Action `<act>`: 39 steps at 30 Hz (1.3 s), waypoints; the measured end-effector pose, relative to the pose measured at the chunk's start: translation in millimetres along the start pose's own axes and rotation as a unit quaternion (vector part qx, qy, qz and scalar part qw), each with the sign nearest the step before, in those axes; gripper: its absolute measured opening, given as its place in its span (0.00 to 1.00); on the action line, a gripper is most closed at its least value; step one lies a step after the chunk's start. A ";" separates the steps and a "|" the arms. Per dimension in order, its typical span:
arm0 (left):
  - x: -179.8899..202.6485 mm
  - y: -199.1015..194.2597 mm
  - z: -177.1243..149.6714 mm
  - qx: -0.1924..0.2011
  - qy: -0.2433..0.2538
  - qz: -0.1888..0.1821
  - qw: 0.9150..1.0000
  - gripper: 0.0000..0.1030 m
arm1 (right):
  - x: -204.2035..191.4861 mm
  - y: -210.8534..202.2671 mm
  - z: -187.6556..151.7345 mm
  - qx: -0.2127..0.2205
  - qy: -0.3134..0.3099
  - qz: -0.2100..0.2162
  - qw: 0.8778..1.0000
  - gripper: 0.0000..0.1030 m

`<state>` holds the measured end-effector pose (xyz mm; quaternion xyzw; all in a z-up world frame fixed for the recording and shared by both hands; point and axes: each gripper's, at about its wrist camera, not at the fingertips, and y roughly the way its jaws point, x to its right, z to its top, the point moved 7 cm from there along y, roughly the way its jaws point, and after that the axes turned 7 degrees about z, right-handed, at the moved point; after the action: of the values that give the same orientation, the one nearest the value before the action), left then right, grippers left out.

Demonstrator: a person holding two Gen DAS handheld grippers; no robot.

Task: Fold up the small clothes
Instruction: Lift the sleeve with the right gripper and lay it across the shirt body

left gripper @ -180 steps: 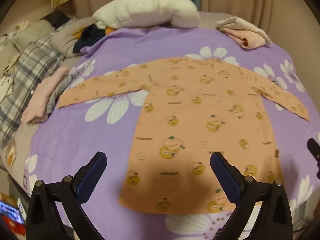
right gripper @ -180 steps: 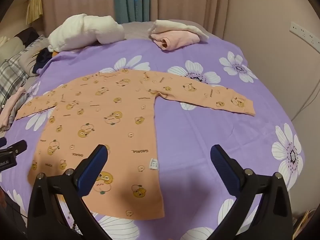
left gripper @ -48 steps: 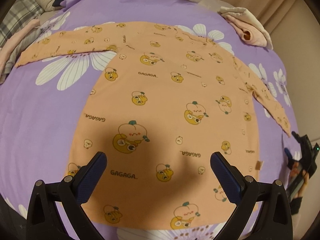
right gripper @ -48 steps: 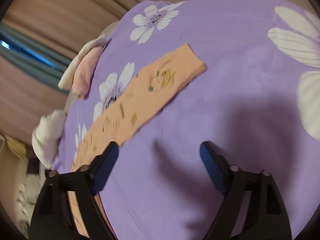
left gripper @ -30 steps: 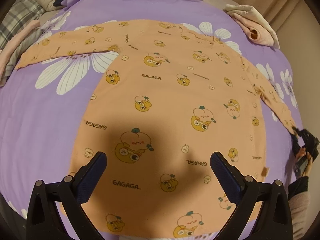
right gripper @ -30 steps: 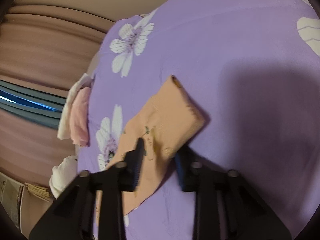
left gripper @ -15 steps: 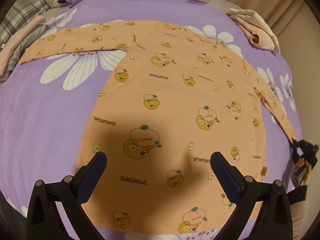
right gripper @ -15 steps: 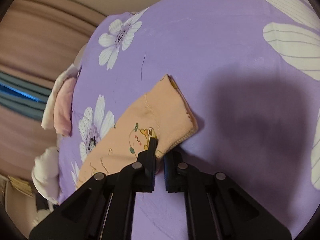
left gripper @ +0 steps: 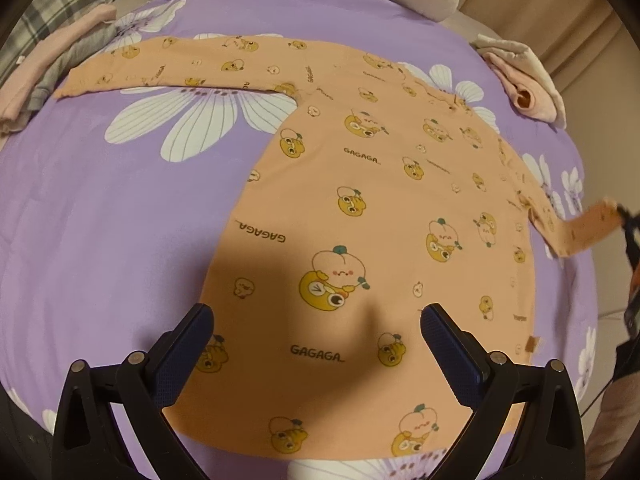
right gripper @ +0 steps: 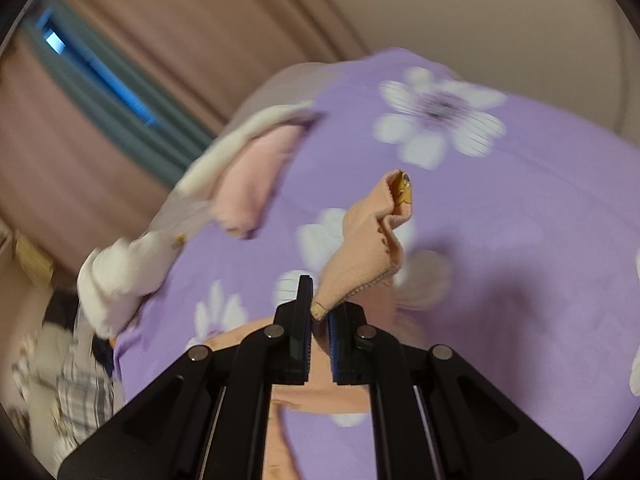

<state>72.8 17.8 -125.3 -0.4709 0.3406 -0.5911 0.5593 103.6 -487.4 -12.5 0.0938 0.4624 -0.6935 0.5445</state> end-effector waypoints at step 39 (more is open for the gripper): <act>-88.2 -0.9 34.1 0.016 -0.096 -0.021 0.995 0.99 | -256.1 161.5 -334.4 -0.227 -0.554 0.027 0.801 0.50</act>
<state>98.4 108.8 -128.9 -0.5239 0.2656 -0.5602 0.5841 214.5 -64.3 -122.8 -0.4202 0.2238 -0.4877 0.7318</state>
